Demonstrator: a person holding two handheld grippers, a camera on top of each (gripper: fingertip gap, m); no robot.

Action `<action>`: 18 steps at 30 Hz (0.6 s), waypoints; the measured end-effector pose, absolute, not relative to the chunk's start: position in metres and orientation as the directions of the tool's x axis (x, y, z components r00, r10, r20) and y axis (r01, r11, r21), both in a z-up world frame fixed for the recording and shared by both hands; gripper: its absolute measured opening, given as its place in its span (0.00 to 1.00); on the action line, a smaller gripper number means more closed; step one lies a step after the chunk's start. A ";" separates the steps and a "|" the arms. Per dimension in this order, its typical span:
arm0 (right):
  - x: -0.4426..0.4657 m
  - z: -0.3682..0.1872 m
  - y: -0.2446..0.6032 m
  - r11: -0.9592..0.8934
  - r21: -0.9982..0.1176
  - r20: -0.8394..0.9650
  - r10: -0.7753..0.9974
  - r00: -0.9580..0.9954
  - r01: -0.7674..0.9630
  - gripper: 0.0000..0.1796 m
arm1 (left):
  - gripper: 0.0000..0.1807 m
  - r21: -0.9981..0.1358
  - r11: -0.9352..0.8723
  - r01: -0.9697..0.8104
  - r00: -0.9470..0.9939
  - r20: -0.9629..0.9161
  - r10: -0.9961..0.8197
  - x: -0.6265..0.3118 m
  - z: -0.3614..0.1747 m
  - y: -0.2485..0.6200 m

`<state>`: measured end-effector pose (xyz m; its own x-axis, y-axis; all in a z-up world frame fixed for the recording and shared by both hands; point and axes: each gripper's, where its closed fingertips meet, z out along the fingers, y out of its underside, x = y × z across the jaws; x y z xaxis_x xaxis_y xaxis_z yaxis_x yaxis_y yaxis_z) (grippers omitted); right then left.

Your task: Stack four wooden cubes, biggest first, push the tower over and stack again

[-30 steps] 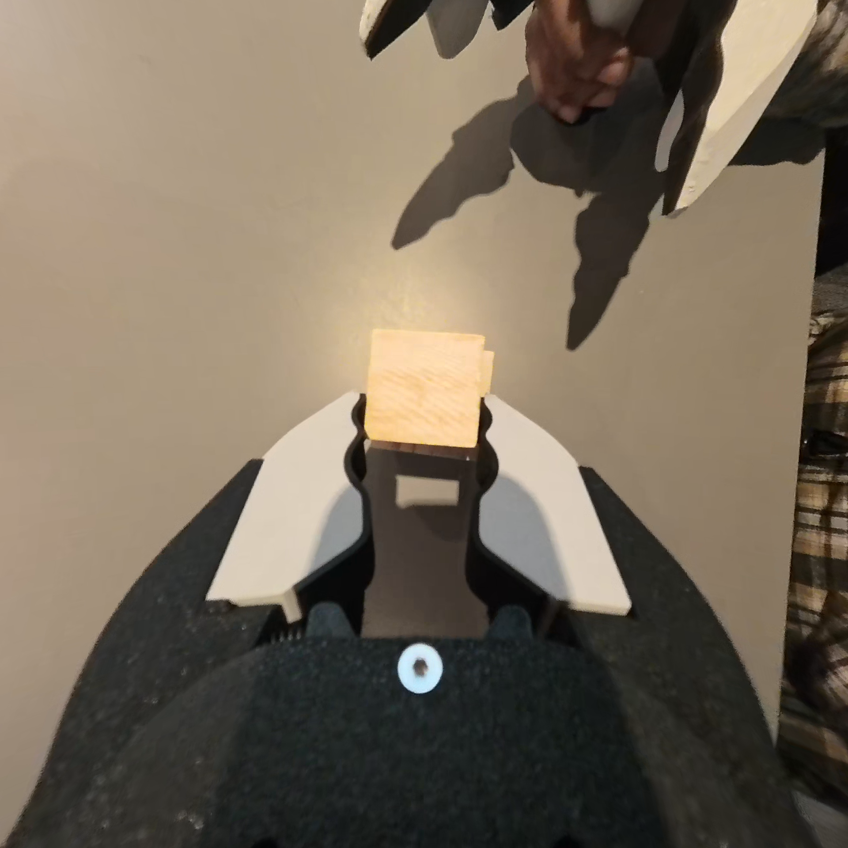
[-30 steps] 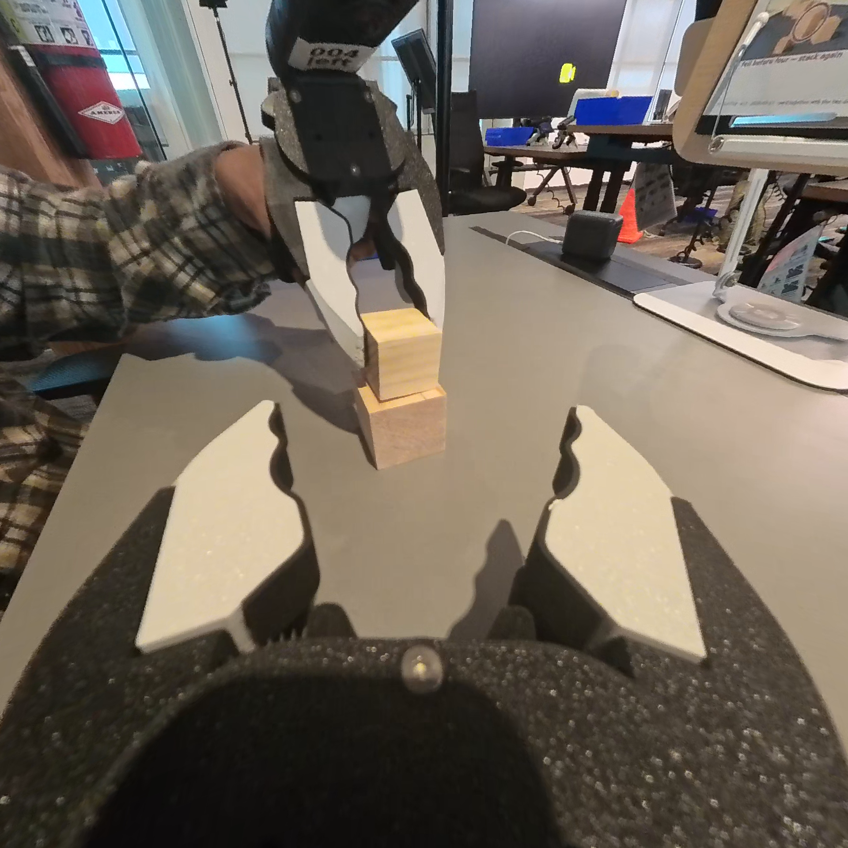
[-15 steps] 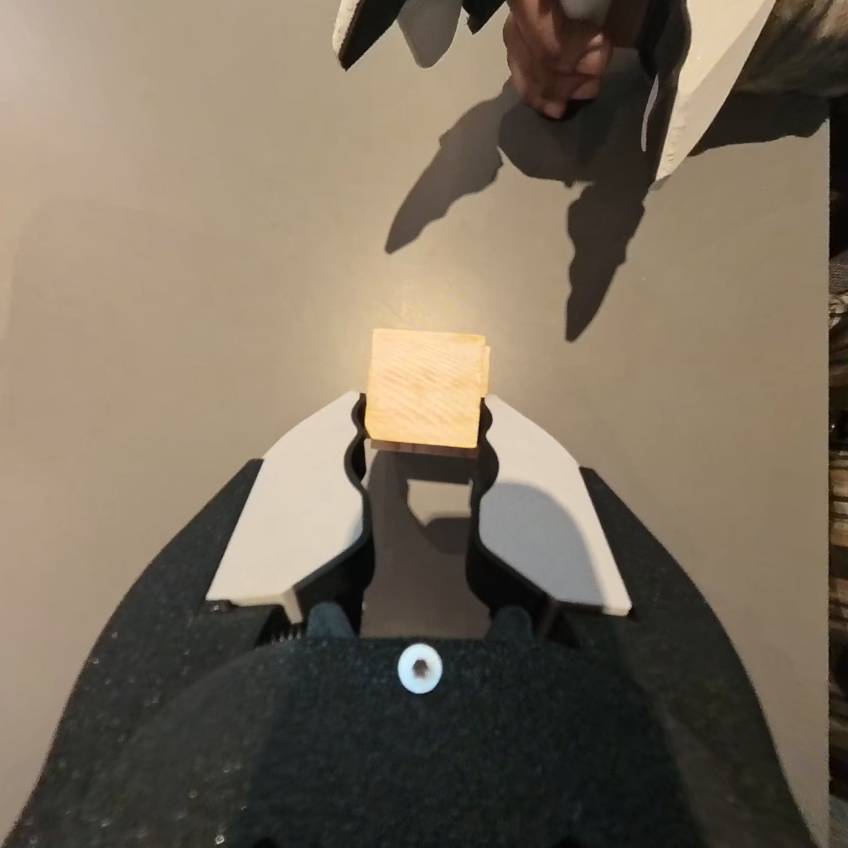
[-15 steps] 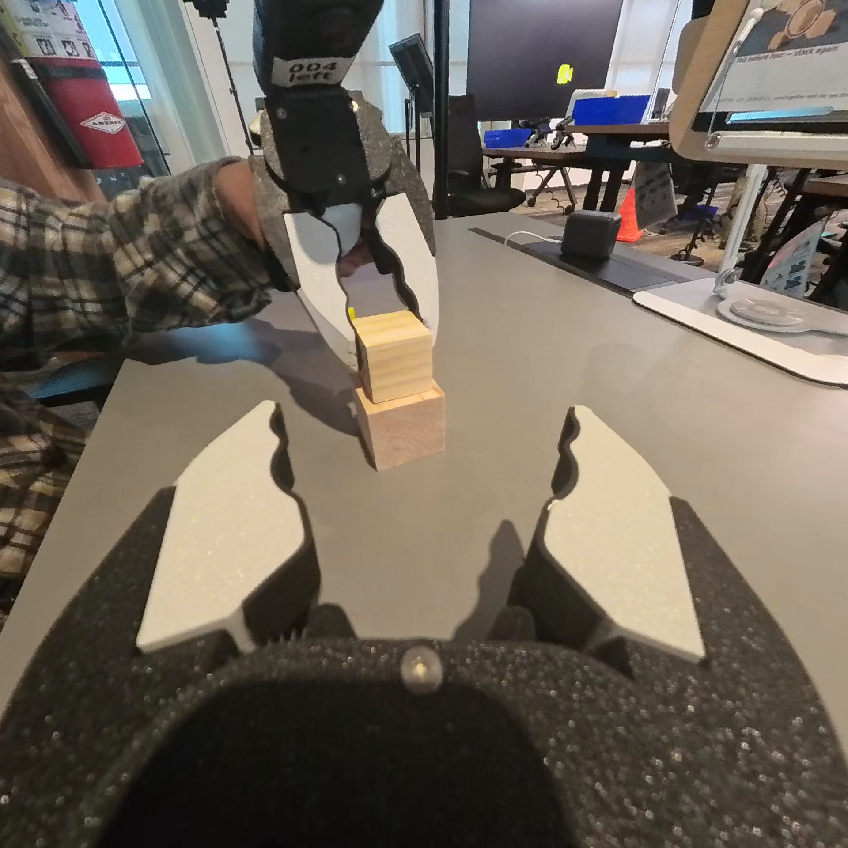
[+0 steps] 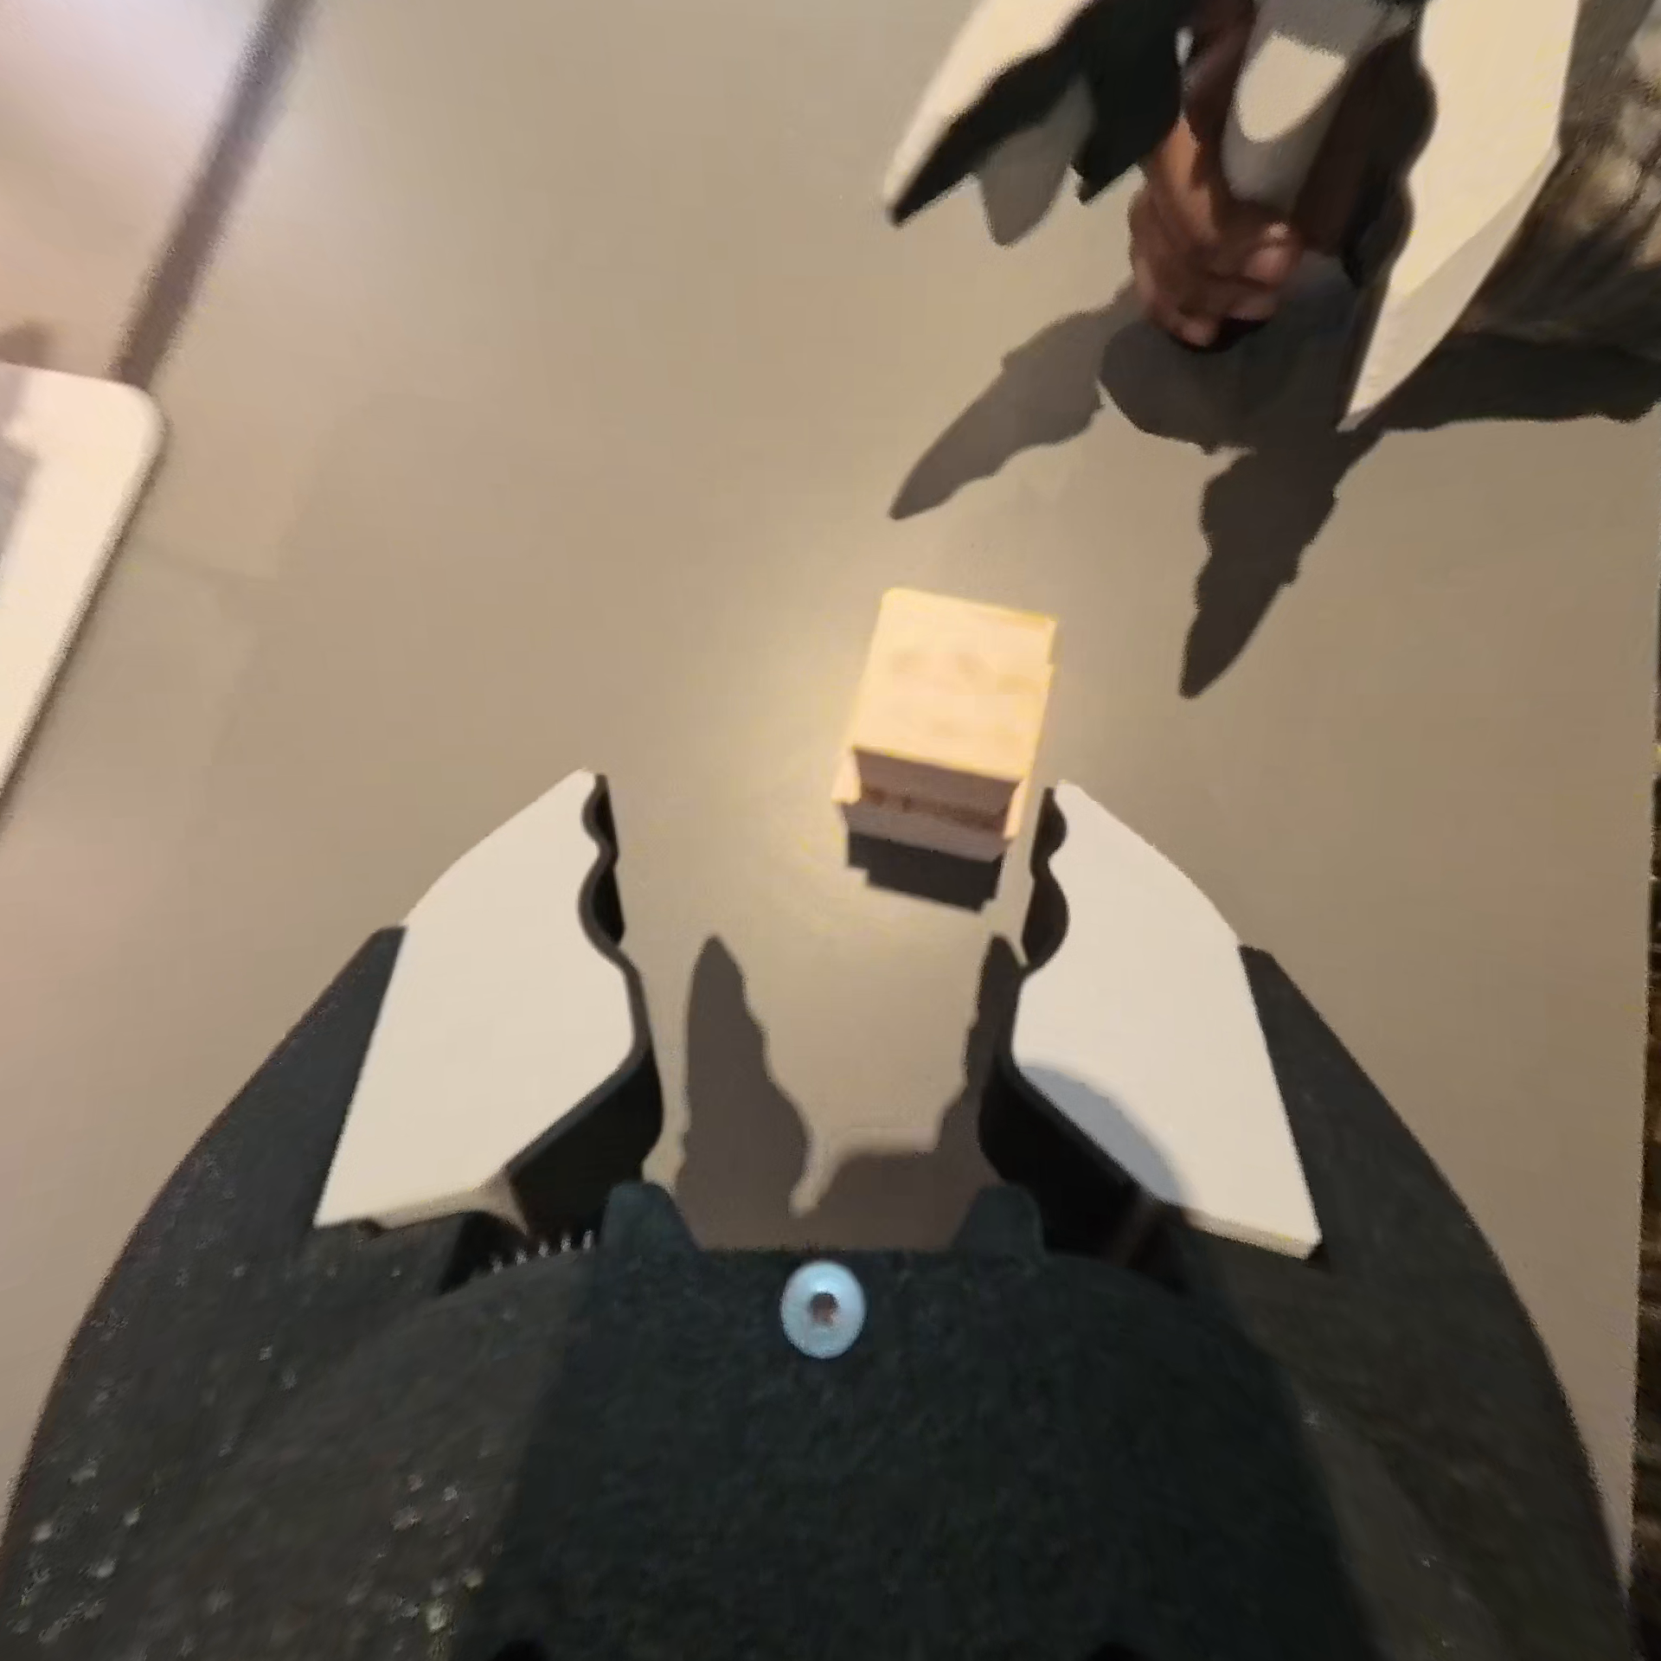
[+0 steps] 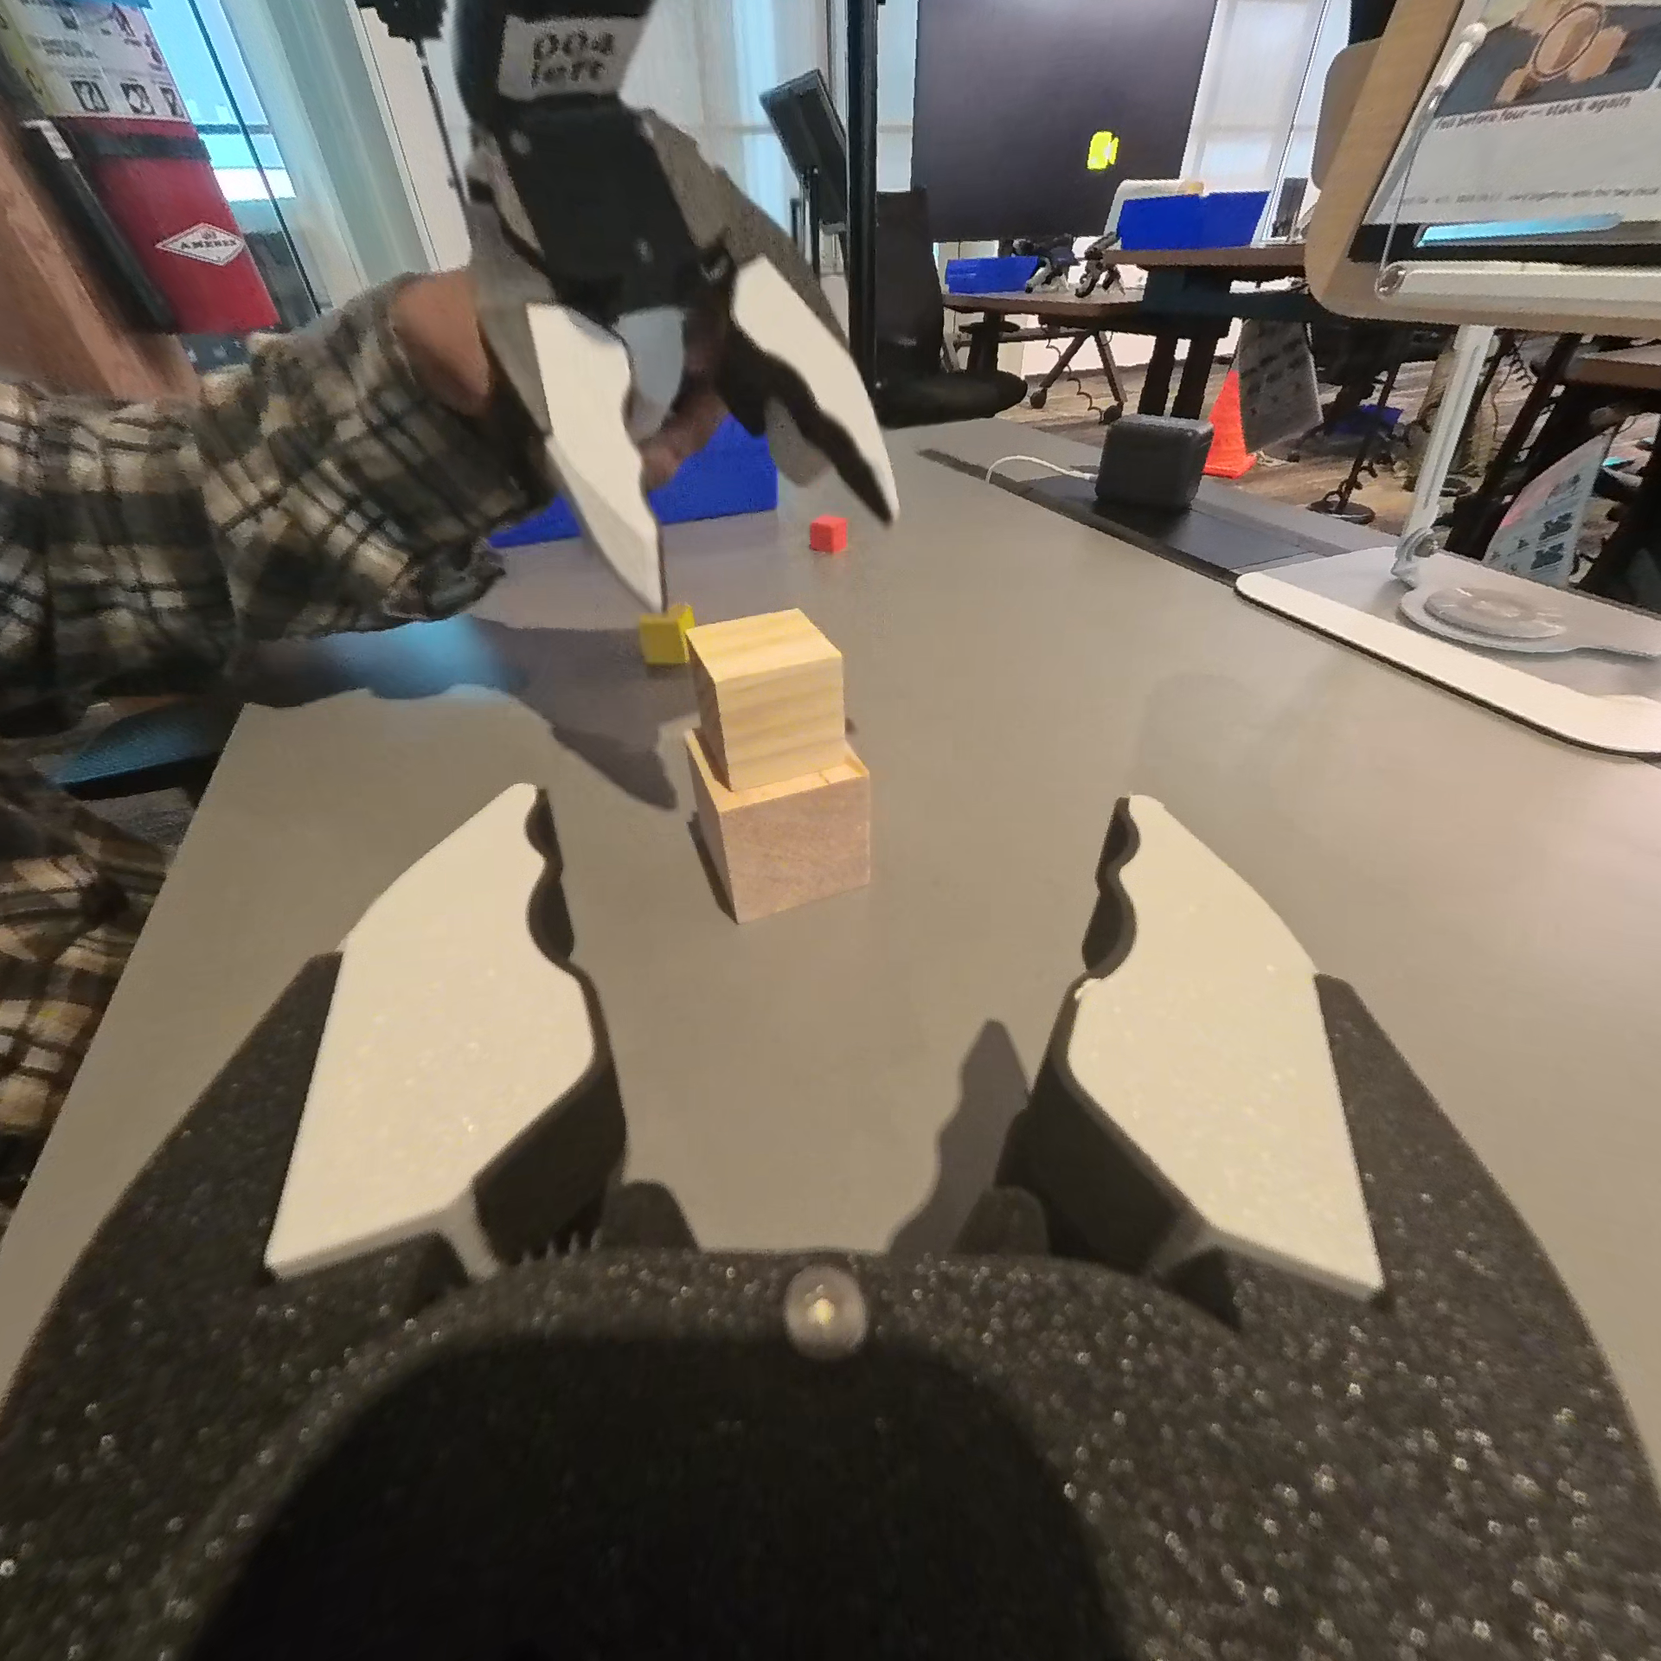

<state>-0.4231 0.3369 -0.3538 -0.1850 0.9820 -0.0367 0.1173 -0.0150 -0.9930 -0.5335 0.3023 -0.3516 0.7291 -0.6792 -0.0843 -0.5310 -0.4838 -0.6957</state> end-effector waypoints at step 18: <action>-0.425 -0.351 0.333 -0.035 -0.994 -0.055 0.977 -0.207 0.099 0.62 | 0.34 -0.339 -0.377 -0.862 0.442 -0.140 -0.886 -0.650 -0.402 0.191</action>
